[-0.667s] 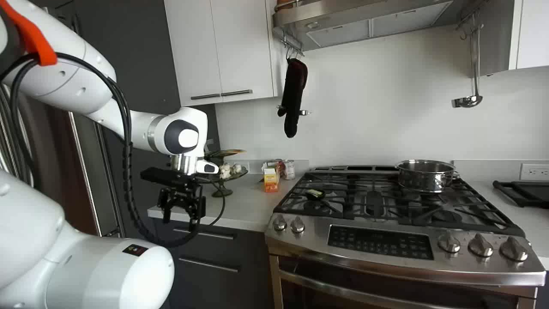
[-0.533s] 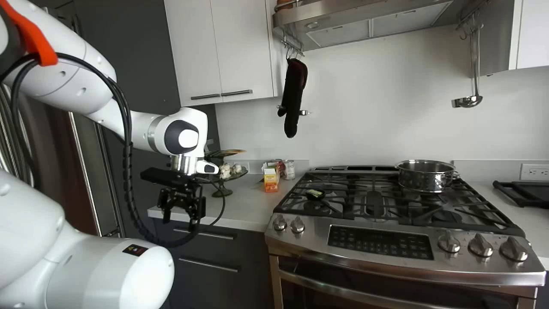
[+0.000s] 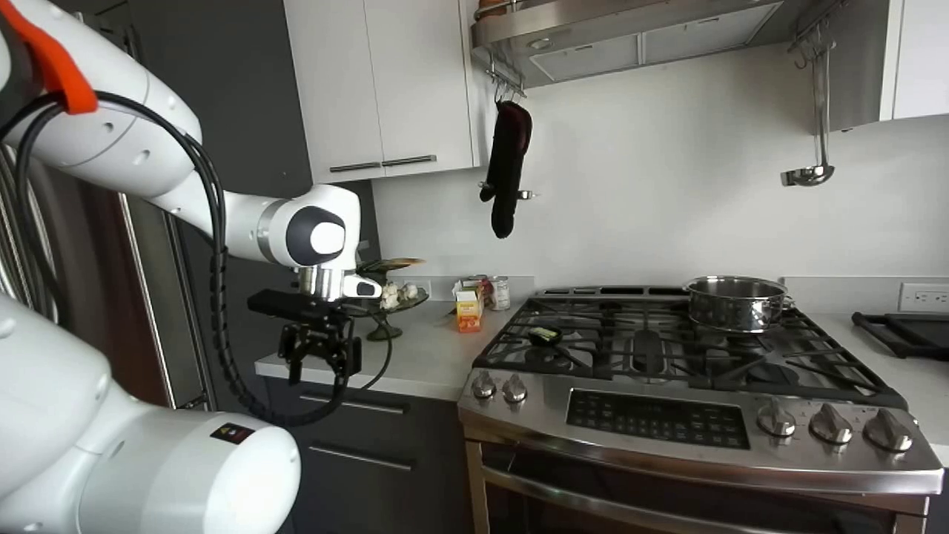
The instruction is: Put the sachet inside the box
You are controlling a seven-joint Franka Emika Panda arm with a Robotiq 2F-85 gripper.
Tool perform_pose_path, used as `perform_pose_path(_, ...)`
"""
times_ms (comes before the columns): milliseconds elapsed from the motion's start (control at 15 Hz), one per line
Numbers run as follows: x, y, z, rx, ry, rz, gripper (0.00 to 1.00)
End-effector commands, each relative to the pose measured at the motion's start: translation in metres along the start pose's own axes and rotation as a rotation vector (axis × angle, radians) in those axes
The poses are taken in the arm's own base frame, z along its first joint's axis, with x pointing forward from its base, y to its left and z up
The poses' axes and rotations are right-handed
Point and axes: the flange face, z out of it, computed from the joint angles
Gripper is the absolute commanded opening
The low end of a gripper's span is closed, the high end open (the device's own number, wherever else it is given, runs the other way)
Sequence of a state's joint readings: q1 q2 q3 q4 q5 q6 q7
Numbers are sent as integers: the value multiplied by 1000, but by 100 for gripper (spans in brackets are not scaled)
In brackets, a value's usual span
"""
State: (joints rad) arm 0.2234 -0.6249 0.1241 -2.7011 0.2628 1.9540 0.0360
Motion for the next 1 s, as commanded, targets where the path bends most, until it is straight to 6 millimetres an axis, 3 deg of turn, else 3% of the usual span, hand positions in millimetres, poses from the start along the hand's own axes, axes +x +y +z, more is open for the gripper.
perform_pose_path(0, 18, 39, -21, -155, 92, -15, 100)
perform_pose_path(200, 40, 69, -42, -320, 164, -83, 100)
perform_pose_path(400, 68, 80, -58, -455, 256, -184, 100)
perform_pose_path(600, 96, 85, -62, -584, 310, -296, 100)
perform_pose_path(800, 118, 114, -61, -725, 336, -395, 100)
perform_pose_path(867, 101, 94, -65, -659, 340, -340, 100)
perform_pose_path(933, 107, 103, -64, -687, 343, -359, 100)
